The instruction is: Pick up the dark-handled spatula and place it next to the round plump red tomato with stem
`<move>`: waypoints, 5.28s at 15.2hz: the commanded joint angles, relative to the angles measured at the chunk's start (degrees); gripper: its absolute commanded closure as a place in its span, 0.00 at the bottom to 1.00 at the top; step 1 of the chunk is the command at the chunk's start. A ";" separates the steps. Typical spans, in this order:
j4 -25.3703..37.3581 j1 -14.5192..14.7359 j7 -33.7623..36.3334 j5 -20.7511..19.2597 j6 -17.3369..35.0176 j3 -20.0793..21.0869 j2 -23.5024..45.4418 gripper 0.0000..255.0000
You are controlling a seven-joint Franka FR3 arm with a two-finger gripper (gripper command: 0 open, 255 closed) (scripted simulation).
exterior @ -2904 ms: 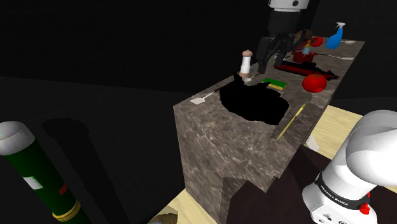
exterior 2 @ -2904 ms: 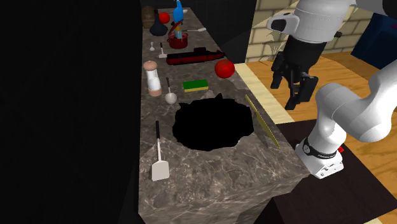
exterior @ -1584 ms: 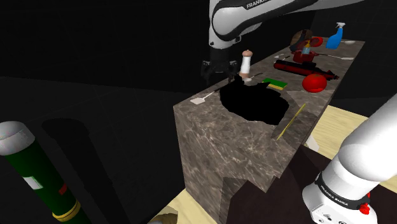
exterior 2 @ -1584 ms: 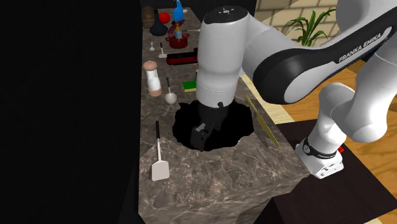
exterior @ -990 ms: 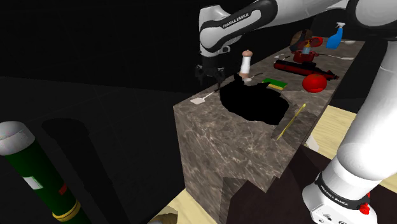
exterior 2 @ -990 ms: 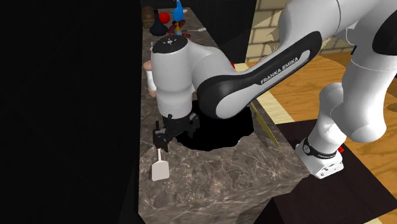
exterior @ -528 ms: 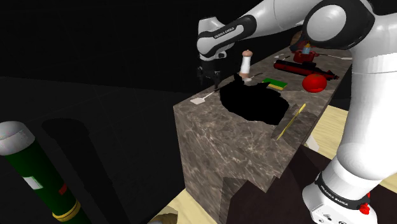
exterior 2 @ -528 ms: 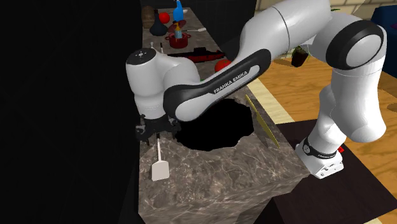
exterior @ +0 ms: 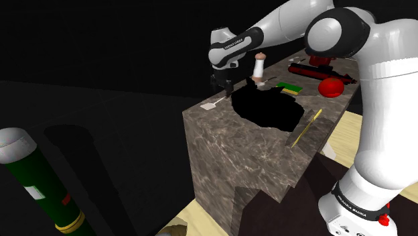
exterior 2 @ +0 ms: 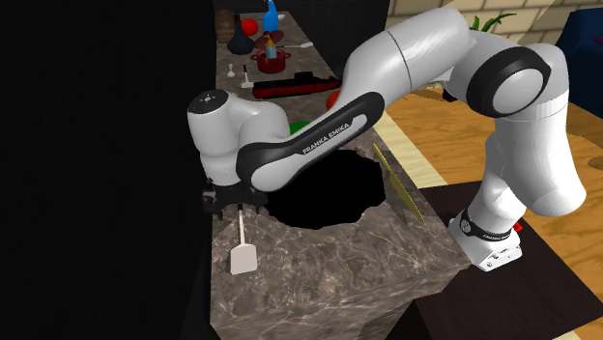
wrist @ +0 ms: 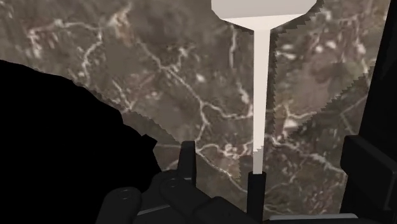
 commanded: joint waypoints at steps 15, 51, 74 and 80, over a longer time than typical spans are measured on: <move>-0.90 -0.04 0.18 -0.25 2.20 -0.15 1.29 1.00; 16.61 0.38 -1.87 1.05 -19.46 0.46 -2.99 1.00; -22.80 -13.75 -23.50 4.89 -8.63 -7.95 -33.20 1.00; -28.34 -17.26 -31.05 4.44 -7.53 -12.23 -38.09 1.00</move>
